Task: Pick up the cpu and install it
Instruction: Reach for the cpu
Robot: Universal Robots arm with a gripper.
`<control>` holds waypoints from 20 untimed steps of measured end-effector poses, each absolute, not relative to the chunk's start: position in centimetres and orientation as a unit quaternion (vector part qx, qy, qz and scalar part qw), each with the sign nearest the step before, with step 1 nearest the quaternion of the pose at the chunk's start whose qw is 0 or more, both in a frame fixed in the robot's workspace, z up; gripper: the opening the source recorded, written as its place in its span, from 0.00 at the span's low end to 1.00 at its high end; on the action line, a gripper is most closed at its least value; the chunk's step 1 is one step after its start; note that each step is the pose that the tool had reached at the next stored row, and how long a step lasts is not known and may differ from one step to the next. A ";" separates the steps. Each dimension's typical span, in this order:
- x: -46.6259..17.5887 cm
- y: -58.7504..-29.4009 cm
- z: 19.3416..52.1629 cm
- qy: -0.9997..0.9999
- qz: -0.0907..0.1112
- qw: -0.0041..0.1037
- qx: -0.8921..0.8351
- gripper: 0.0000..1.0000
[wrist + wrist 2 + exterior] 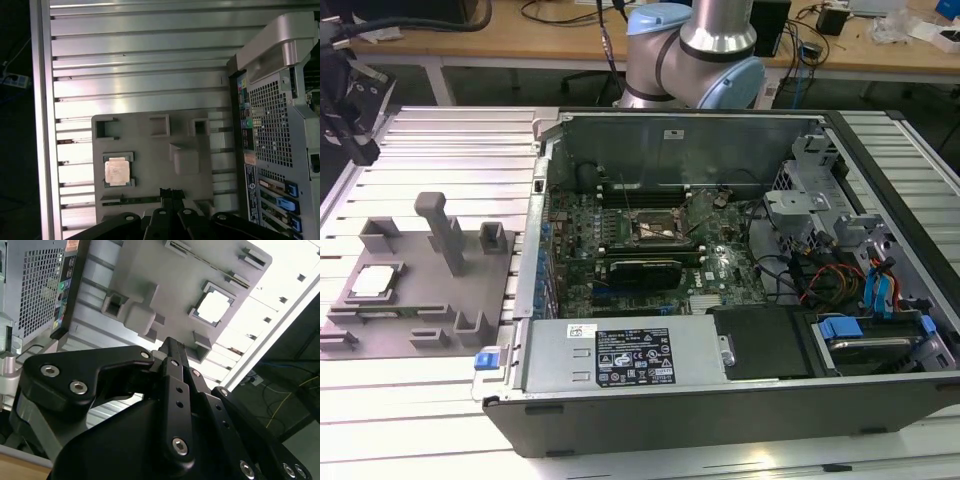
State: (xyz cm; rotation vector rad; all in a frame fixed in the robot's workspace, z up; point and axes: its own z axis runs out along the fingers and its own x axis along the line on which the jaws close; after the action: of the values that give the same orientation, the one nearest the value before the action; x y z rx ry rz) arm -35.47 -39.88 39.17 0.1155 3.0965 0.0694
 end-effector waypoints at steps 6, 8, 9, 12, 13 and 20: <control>-36.4 -39.9 38.2 0.999 0.022 0.021 0.037 0.11; -36.5 -39.9 37.9 0.999 0.022 0.021 0.037 0.11; -36.6 -39.9 37.8 0.999 0.022 0.021 0.037 0.11; -36.7 -39.9 37.6 0.999 0.022 0.021 0.037 0.11; -36.8 -39.9 37.5 0.999 0.022 0.021 0.037 0.11; -37.3 -39.9 36.8 0.999 0.022 0.021 0.037 0.11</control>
State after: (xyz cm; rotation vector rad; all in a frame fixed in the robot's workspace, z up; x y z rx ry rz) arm -37.33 -39.88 36.83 0.1154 3.0965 0.0694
